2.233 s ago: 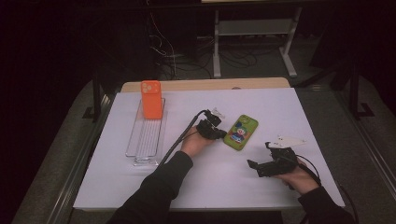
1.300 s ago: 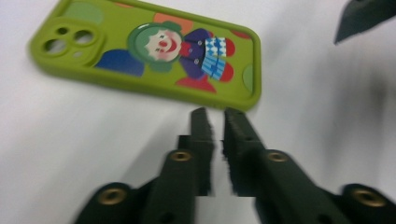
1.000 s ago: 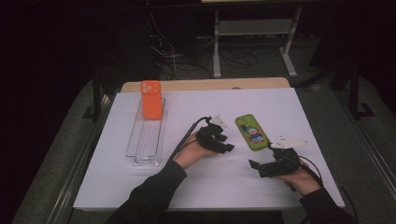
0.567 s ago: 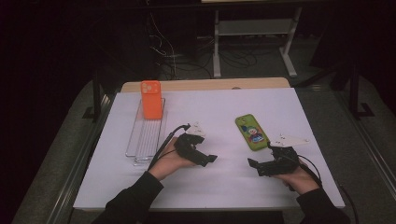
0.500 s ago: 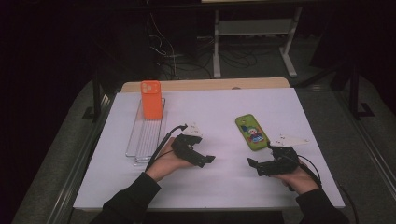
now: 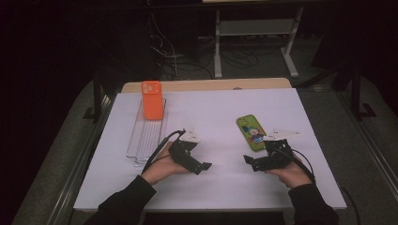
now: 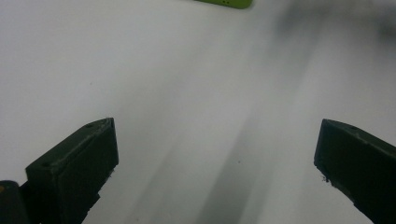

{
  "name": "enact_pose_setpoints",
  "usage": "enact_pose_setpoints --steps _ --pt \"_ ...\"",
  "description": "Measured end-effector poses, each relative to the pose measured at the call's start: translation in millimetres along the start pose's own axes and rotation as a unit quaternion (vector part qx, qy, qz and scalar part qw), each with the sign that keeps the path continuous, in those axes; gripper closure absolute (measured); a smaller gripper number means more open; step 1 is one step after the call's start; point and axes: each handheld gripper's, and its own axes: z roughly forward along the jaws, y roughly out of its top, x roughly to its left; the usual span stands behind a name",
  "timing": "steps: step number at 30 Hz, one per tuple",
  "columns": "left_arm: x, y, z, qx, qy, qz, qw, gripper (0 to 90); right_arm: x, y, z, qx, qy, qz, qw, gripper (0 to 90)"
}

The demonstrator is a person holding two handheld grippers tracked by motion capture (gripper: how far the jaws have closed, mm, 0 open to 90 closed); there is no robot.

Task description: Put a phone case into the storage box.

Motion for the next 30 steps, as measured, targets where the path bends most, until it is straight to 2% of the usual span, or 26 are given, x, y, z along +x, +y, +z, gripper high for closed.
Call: enact_pose_setpoints --steps 2,7,13,18,21,24,30 --pt "1.4 0.3 -0.9 -0.009 -0.006 -0.004 0.9999 0.0 -1.6 3.7 1.5 0.007 -0.002 0.002 1.0 1.3" --pt "0.3 0.2 0.6 -0.003 -0.005 -0.003 1.0 0.0 -8.4 14.8 2.2 0.022 -0.017 0.007 0.9996 1.0" --pt "1.1 0.2 0.3 -0.006 -0.006 -0.006 0.9999 0.0 -18.2 30.4 3.0 0.025 -0.037 0.024 0.9987 0.9" --pt "2.9 0.2 -1.2 -0.001 -0.008 -0.006 1.0 0.0 -25.8 45.4 7.0 0.029 -0.052 0.022 0.998 0.9" --pt "3.6 -0.1 -0.4 -0.002 -0.008 -0.005 1.0 0.0 -30.6 53.4 11.5 0.033 -0.059 0.023 0.9974 0.9" --pt "3.0 -0.3 -0.1 0.002 -0.008 -0.005 1.0 0.0 -34.9 59.3 17.5 0.038 -0.072 0.041 0.9959 0.9" --pt "2.2 -0.5 1.1 0.004 -0.01 -0.004 0.9999 0.0 -45.0 64.5 32.6 0.058 -0.084 0.057 0.9931 0.9"
